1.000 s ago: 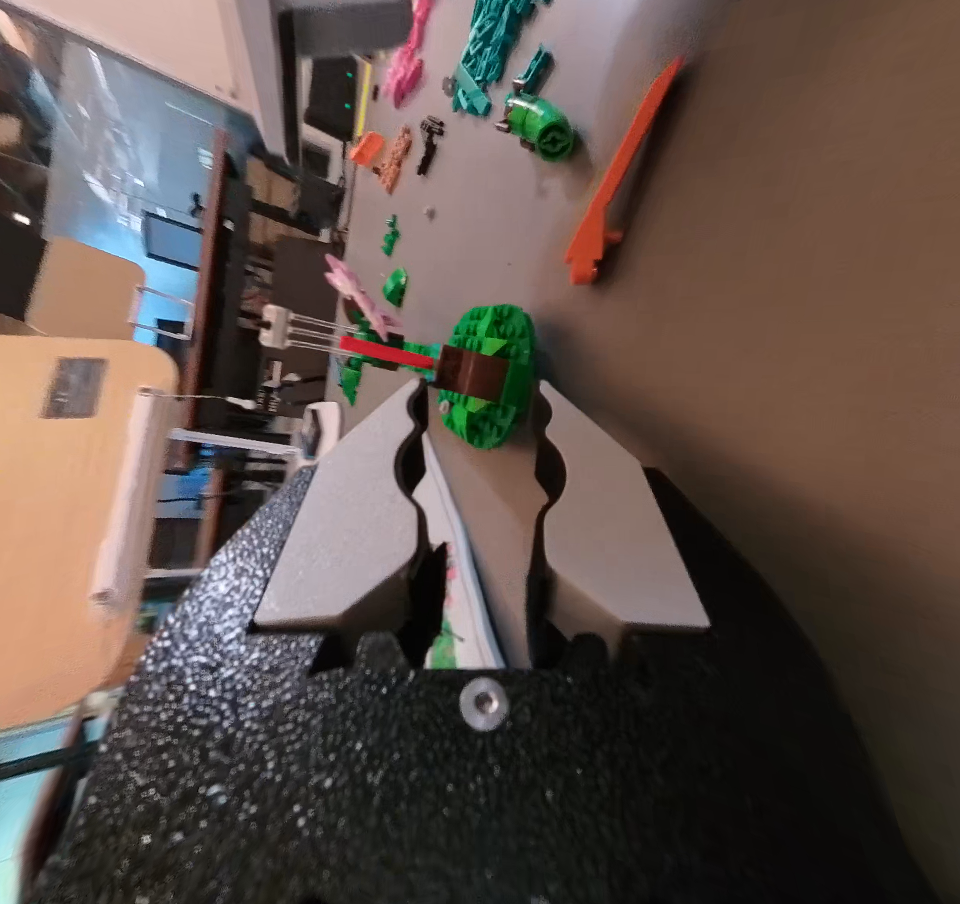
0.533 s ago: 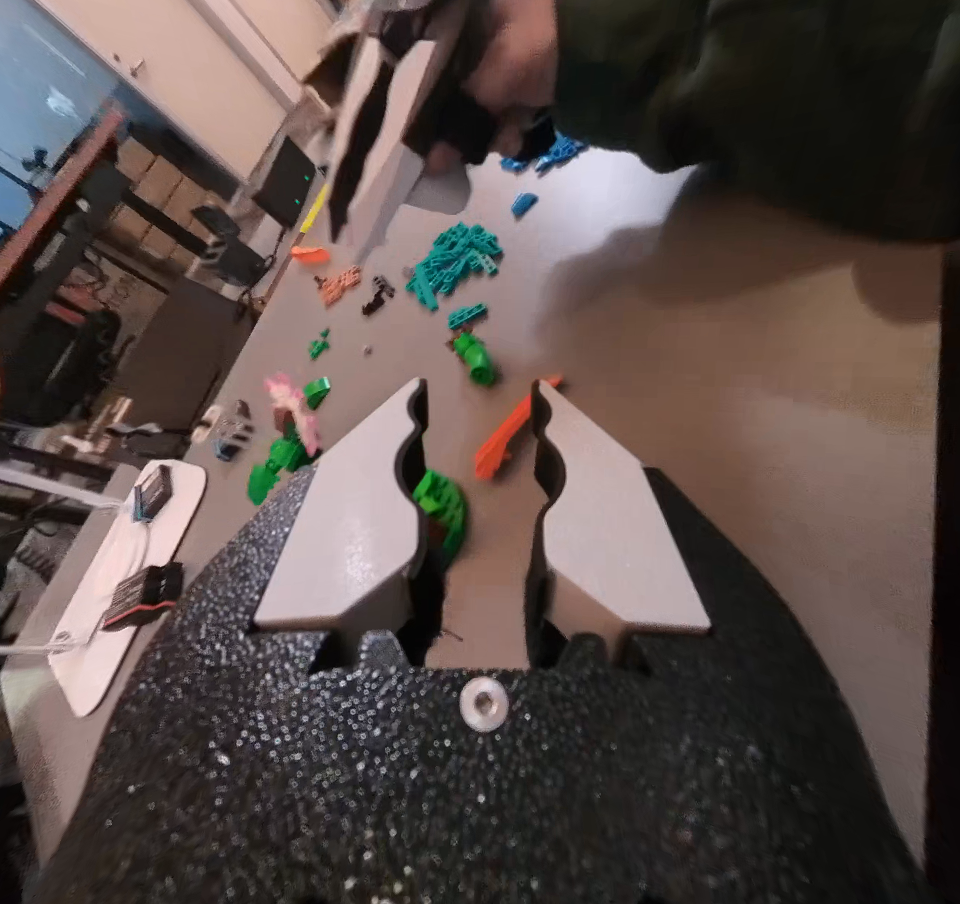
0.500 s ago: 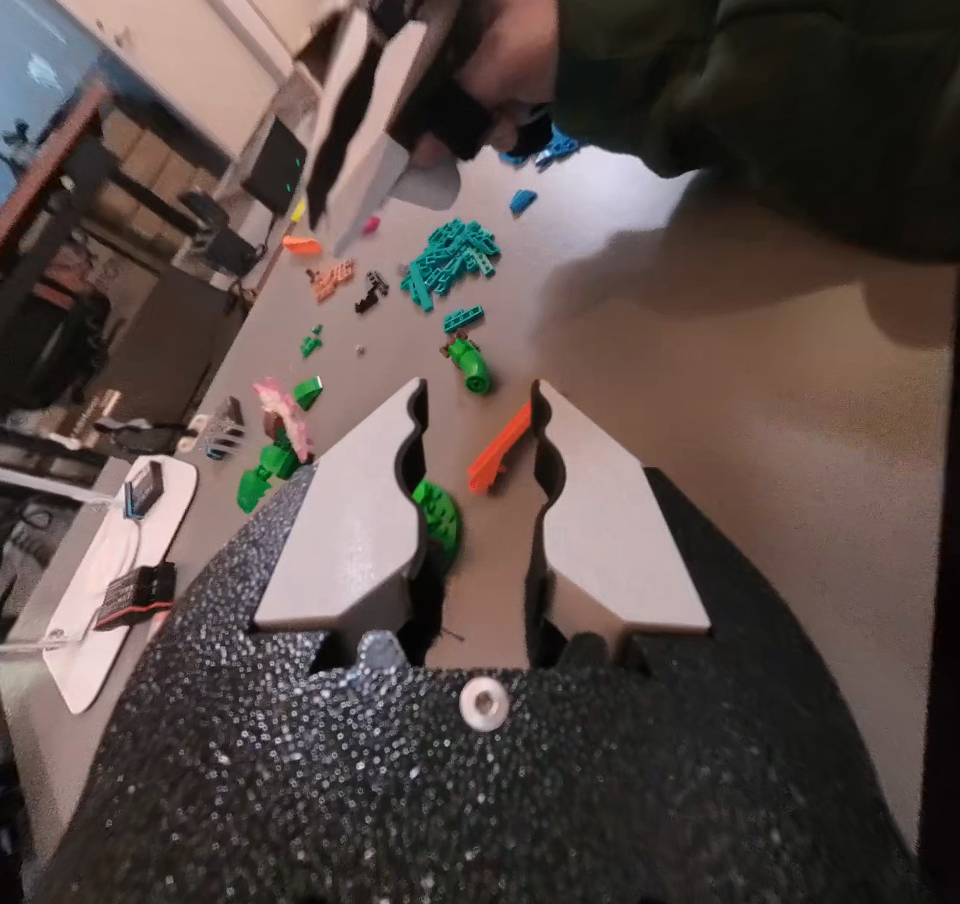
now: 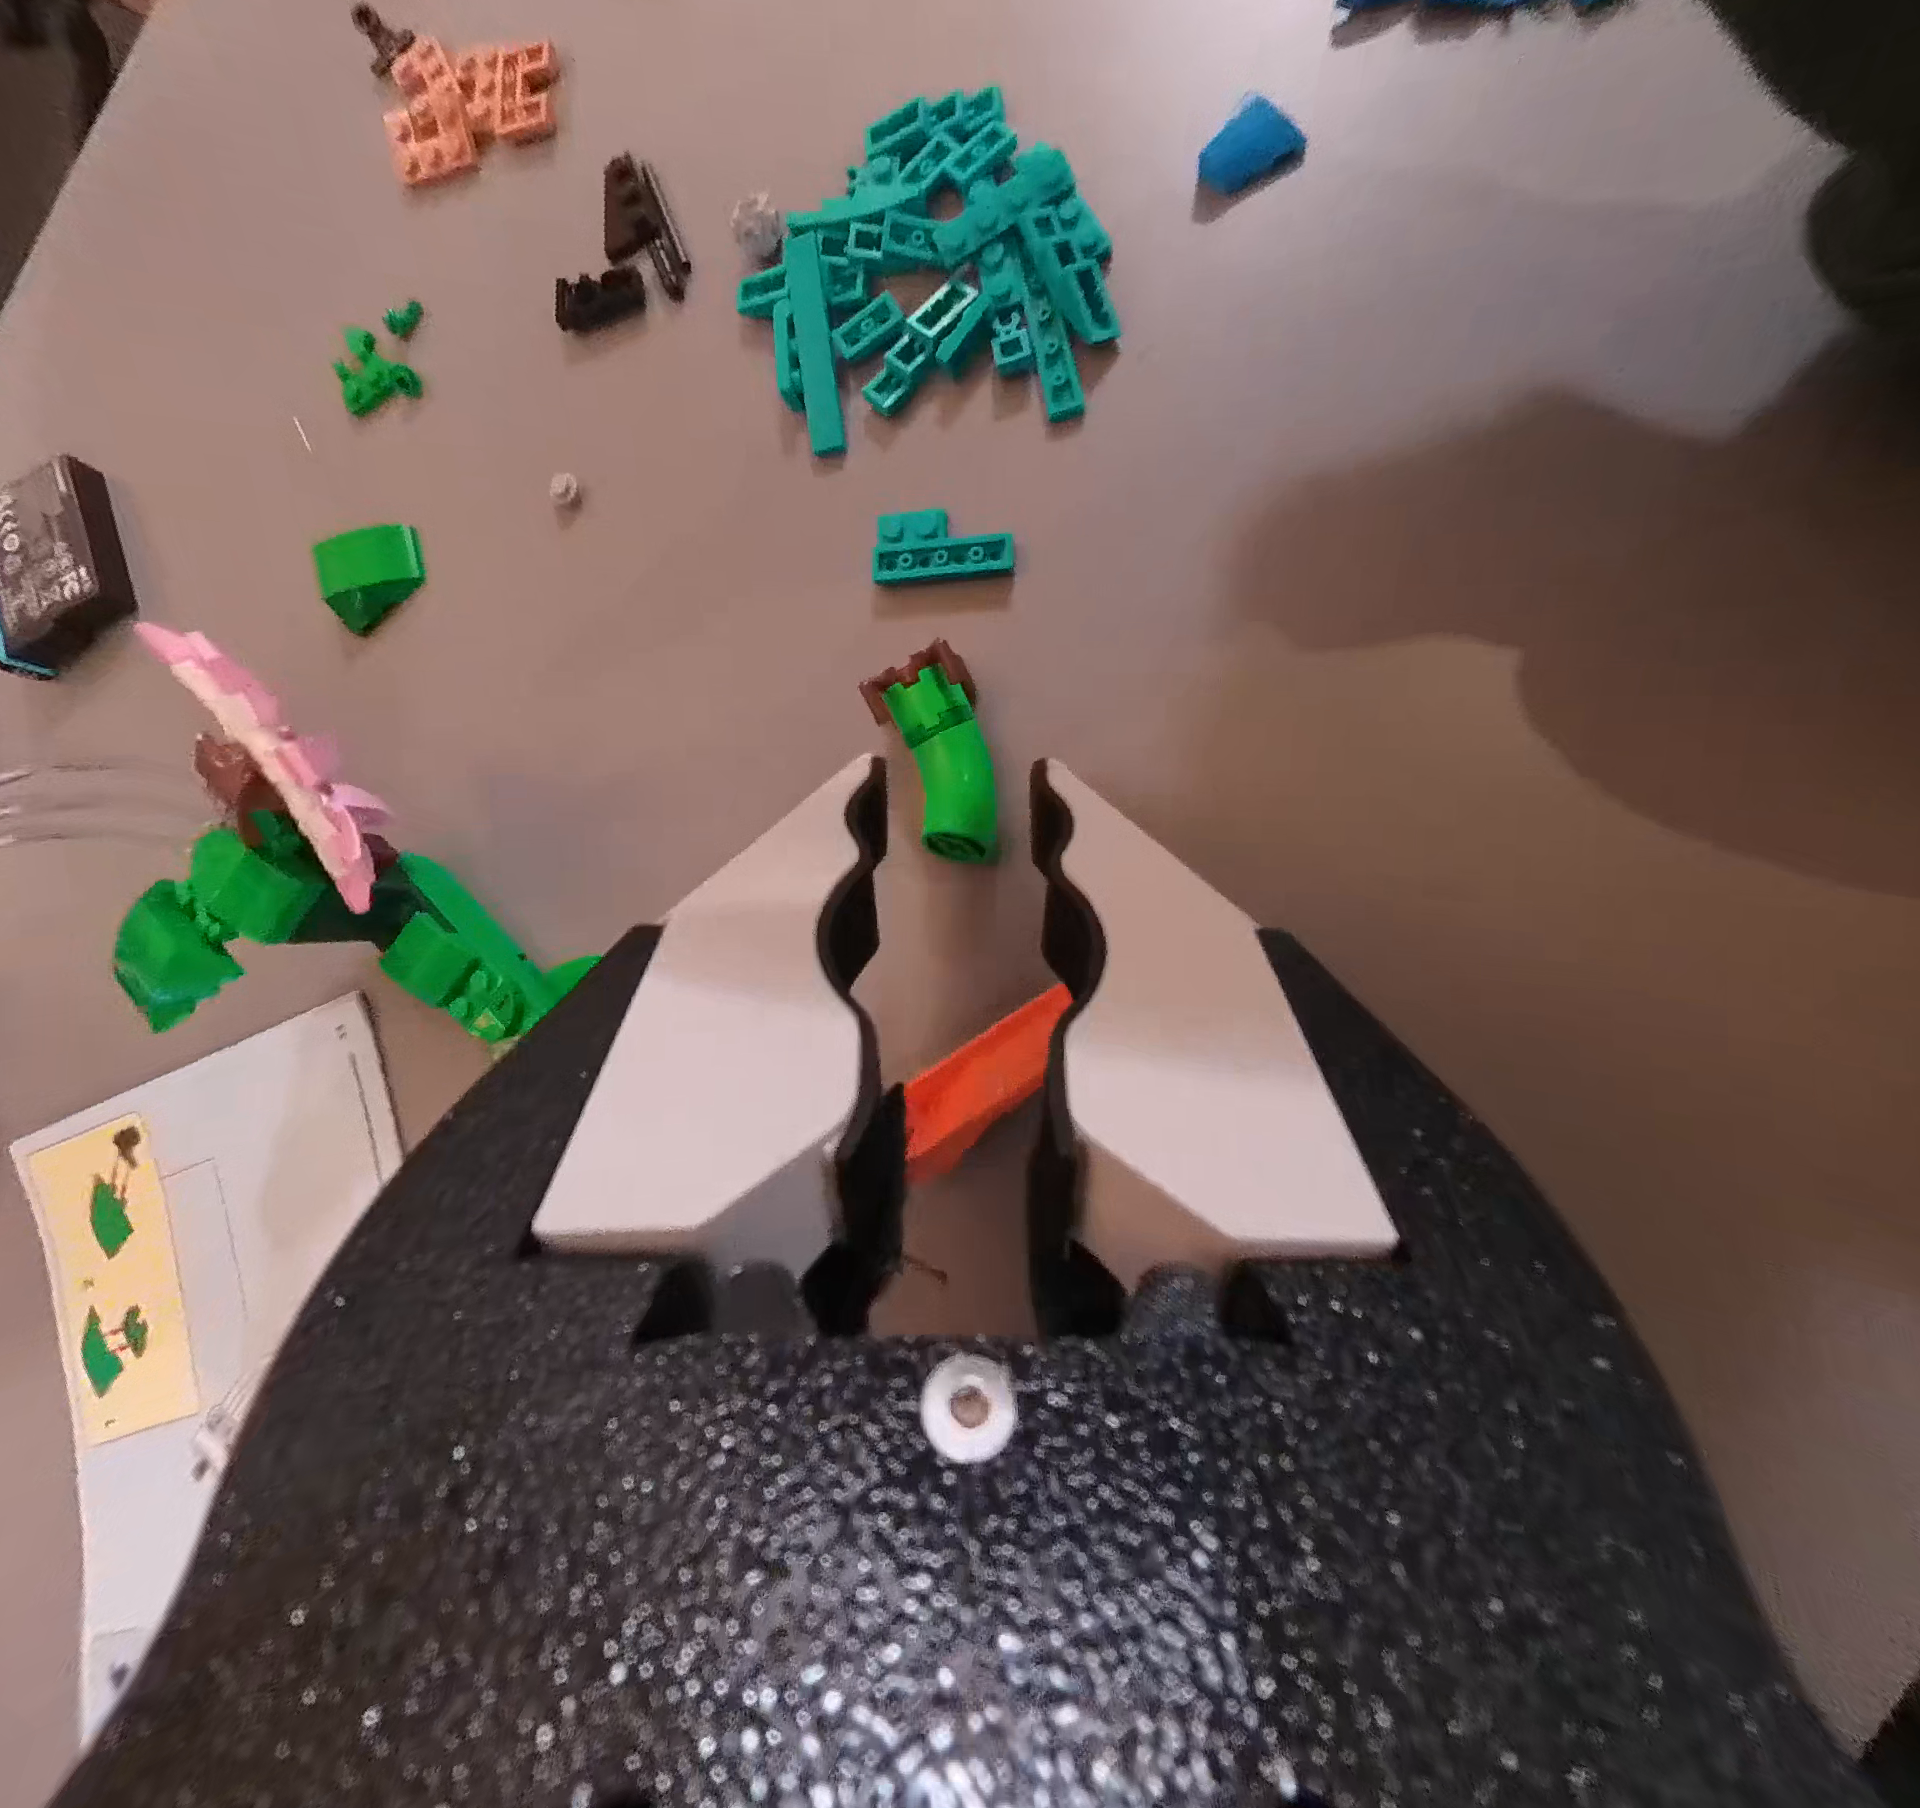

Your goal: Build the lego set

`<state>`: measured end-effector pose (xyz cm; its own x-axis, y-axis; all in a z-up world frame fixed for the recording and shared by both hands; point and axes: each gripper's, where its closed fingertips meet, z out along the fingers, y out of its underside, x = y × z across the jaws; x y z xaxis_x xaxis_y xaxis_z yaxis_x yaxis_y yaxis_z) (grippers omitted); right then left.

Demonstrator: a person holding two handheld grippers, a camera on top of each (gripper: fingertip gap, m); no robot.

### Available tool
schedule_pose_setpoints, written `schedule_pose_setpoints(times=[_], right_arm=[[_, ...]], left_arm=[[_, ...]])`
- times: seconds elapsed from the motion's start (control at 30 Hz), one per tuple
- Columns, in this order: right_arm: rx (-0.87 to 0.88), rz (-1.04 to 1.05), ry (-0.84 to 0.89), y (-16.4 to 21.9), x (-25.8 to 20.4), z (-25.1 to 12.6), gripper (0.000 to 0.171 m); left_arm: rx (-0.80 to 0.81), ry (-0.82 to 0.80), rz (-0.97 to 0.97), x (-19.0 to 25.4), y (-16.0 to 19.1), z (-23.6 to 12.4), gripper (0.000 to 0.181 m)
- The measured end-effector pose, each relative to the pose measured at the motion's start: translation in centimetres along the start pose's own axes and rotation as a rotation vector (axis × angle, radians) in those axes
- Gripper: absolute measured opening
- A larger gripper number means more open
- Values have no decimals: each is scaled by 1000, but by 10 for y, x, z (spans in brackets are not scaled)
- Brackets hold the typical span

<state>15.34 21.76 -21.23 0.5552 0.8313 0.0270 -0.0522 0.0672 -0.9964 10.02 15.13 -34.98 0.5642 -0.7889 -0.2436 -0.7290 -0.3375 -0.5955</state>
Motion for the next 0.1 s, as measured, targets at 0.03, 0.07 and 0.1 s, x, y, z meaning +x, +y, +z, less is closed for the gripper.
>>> schedule_pose_setpoints(times=[0.03, 0.07, 0.1], right_arm=[[3, 3, -5, -1, -1, 0, 28], [4, 2, -6, -1, -1, 0, 28], [5, -1, -4, -2, -1, -1, 28]], left_arm=[[-4, -5, 5, 1, -1, 1, 25], [-9, -3, 4, 3, -2, 2, 25], [-22, 2, -3, 4, -1, 4, 25]])
